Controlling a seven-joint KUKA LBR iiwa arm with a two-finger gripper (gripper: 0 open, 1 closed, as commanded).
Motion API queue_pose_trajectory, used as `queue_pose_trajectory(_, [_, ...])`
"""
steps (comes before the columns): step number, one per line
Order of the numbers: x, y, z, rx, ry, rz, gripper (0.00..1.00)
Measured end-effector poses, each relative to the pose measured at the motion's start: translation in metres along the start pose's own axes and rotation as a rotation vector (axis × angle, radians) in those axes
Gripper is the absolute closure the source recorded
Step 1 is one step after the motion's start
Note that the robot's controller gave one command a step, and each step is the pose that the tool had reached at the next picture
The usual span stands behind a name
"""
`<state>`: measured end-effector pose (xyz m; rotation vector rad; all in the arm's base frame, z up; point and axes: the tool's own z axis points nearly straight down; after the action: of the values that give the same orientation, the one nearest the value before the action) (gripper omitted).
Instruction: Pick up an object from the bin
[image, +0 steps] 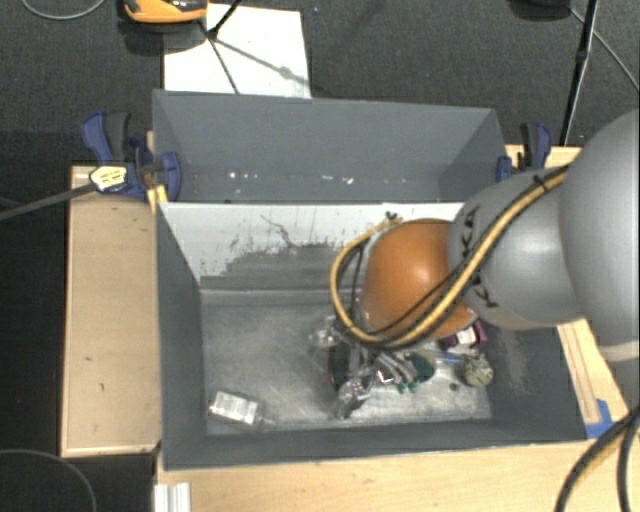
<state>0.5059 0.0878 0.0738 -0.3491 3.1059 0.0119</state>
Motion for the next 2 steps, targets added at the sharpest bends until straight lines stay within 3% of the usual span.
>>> queue_pose_trajectory(1, [0.009,-0.035,-0.001,0.000,0.001,-0.059,0.00])
queue_pose_trajectory(2, [0.011,-0.086,-0.001,0.003,-0.001,-0.085,0.00])
